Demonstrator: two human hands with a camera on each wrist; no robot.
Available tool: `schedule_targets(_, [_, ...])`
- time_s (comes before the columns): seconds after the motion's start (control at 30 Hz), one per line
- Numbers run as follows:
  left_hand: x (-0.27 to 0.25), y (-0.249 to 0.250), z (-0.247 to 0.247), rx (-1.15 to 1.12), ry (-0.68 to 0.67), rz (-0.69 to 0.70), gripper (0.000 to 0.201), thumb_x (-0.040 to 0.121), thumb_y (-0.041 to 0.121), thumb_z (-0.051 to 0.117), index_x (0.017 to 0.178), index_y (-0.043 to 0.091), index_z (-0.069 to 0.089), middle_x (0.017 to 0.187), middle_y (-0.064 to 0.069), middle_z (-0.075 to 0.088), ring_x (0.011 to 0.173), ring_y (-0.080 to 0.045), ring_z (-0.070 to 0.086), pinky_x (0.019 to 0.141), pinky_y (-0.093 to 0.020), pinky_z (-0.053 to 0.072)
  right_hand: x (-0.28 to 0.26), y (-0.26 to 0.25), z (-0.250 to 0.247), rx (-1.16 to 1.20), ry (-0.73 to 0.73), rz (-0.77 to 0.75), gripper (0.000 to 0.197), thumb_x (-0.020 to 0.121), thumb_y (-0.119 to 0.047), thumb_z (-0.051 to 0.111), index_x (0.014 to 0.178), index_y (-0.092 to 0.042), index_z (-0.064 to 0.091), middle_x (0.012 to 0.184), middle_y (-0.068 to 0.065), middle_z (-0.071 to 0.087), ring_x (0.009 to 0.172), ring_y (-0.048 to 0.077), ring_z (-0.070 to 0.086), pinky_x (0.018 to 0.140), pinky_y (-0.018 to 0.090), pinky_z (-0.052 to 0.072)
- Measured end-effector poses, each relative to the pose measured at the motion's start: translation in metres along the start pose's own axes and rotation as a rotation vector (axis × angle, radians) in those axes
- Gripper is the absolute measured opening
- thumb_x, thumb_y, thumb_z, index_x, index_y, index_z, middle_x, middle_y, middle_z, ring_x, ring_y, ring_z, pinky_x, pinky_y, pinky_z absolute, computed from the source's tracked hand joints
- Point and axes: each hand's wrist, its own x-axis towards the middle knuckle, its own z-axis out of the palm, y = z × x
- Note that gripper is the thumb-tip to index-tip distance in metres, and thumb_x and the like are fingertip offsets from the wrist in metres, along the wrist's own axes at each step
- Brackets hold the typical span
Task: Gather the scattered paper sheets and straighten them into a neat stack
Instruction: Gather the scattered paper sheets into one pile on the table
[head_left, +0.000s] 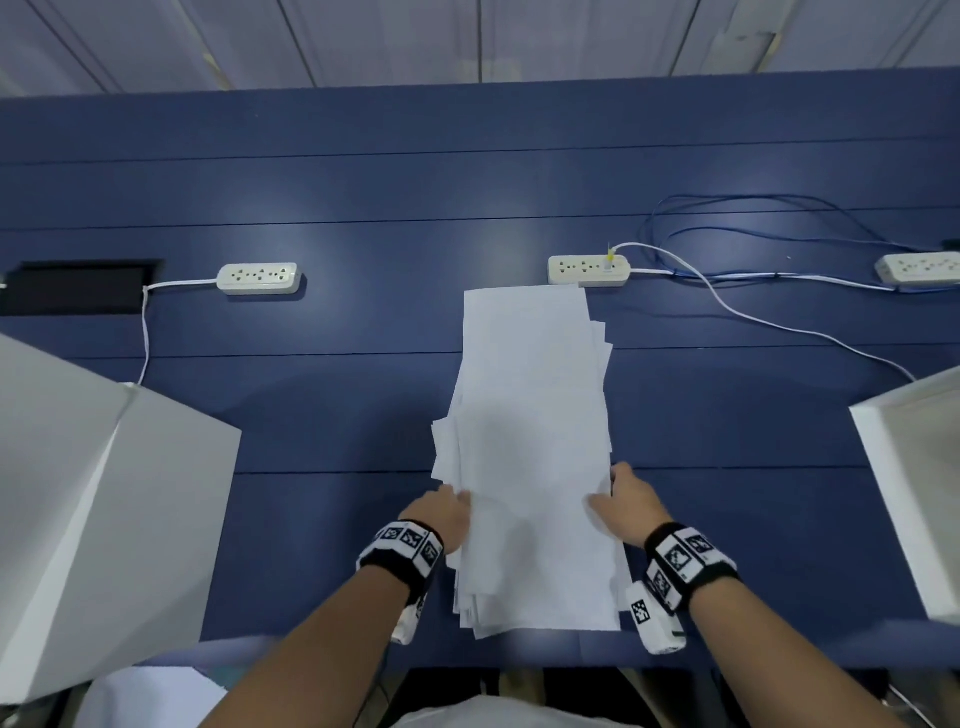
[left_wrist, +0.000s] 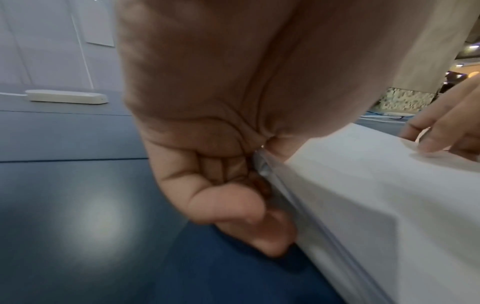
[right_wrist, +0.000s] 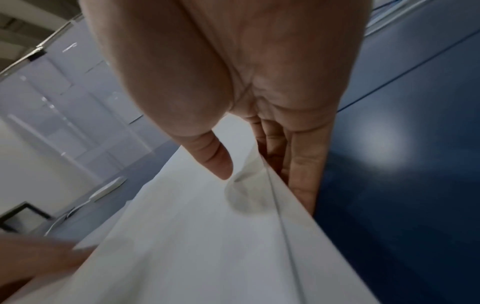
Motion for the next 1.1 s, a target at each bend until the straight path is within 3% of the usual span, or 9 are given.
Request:
schedule_targets(0.17, [0.017, -0.020, -0.024, -0.168, 0.147, -0.156, 0.046, 0.096, 0.040, 0.042, 0.122, 0.005, 0.057, 0.124, -0.015, 0.064, 0.112, -0.035, 0.062, 0.084, -0.036, 0.048, 0.012, 0.005, -0.016, 0.144, 0.055, 0.101, 0.034, 0.085, -0.025, 0.064, 0.097, 0.006, 0.066, 0.097, 0.021, 0.071, 0.084, 0.031, 0.069, 0.072, 0.044, 0.062])
schedule_targets(0.27, [0.034, -0.033, -0.046, -0.445, 0.281, -0.203, 0.047, 0.095, 0.033, 0.055, 0.129, 0.001, 0.054, 0.129, -0.018, 0.061, 0.119, -0.036, 0.058, 0.093, -0.035, 0.046, 0.027, 0.011, -0.042, 0.236, 0.257, 0.117, 0.042, 0.085, -0.027, 0.066, 0.116, 0.002, 0.066, 0.119, 0.019, 0.069, 0.109, 0.037, 0.065, 0.096, 0.047, 0.054])
schedule_targets(0.4, [0.053, -0.013, -0.062, -0.498, 0.263, -0.150, 0.033, 0.093, 0.032, 0.053, 0.092, 0.002, 0.066, 0.095, -0.015, 0.068, 0.094, -0.036, 0.063, 0.081, -0.035, 0.050, 0.048, -0.006, -0.053, 0.310, 0.252, 0.024, 0.056, 0.088, -0.031, 0.067, 0.137, -0.009, 0.054, 0.130, 0.009, 0.063, 0.119, 0.029, 0.059, 0.105, 0.043, 0.047])
schedule_targets(0.5, [0.056, 0.023, -0.056, -0.443, 0.242, -0.170, 0.056, 0.096, 0.035, 0.054, 0.137, -0.002, 0.046, 0.138, -0.021, 0.048, 0.125, -0.038, 0.052, 0.100, -0.041, 0.043, 0.053, -0.030, -0.036, 0.252, 0.186, -0.065, 0.044, 0.086, -0.024, 0.067, 0.126, -0.006, 0.061, 0.113, 0.008, 0.068, 0.106, 0.028, 0.064, 0.094, 0.039, 0.051])
schedule_targets(0.57, [0.057, 0.045, -0.049, -0.394, 0.256, -0.174, 0.066, 0.095, 0.035, 0.057, 0.146, 0.000, 0.032, 0.146, -0.021, 0.035, 0.133, -0.038, 0.042, 0.107, -0.044, 0.038, 0.052, -0.043, -0.025, 0.178, 0.170, -0.130, 0.027, 0.086, -0.017, 0.064, 0.109, -0.006, 0.068, 0.105, 0.009, 0.070, 0.096, 0.027, 0.064, 0.080, 0.031, 0.047])
schedule_targets(0.67, [0.062, 0.057, -0.044, -0.372, 0.254, -0.111, 0.069, 0.094, 0.034, 0.059, 0.148, 0.002, 0.030, 0.148, -0.020, 0.032, 0.135, -0.039, 0.037, 0.110, -0.047, 0.035, 0.054, -0.048, -0.022, 0.162, 0.132, -0.139, 0.024, 0.085, -0.020, 0.065, 0.105, -0.008, 0.069, 0.107, 0.010, 0.069, 0.094, 0.026, 0.063, 0.077, 0.030, 0.046])
schedule_targets(0.83, [0.065, 0.020, -0.064, -0.449, 0.374, -0.159, 0.087, 0.085, 0.044, 0.071, 0.155, 0.014, 0.029, 0.153, -0.018, 0.033, 0.139, -0.038, 0.036, 0.111, -0.049, 0.035, 0.061, -0.031, -0.047, 0.271, 0.228, 0.014, 0.056, 0.087, -0.025, 0.067, 0.137, -0.005, 0.055, 0.136, 0.011, 0.060, 0.125, 0.029, 0.056, 0.105, 0.037, 0.043])
schedule_targets(0.97, [0.062, 0.011, -0.057, -0.346, 0.274, -0.240, 0.117, 0.067, 0.069, 0.076, 0.149, -0.001, 0.030, 0.150, -0.021, 0.036, 0.140, -0.037, 0.036, 0.115, -0.047, 0.034, 0.062, -0.023, -0.051, 0.281, 0.298, 0.071, 0.060, 0.087, -0.023, 0.066, 0.141, -0.004, 0.049, 0.135, 0.013, 0.059, 0.123, 0.030, 0.056, 0.103, 0.036, 0.043])
schedule_targets(1.1, [0.063, 0.040, -0.048, -0.291, 0.300, -0.237, 0.114, 0.063, 0.076, 0.073, 0.137, -0.004, 0.039, 0.138, -0.018, 0.046, 0.130, -0.034, 0.045, 0.109, -0.042, 0.038, 0.060, -0.032, -0.039, 0.207, 0.289, 0.014, 0.057, 0.085, -0.023, 0.069, 0.135, 0.000, 0.053, 0.131, 0.016, 0.060, 0.118, 0.031, 0.058, 0.095, 0.033, 0.043])
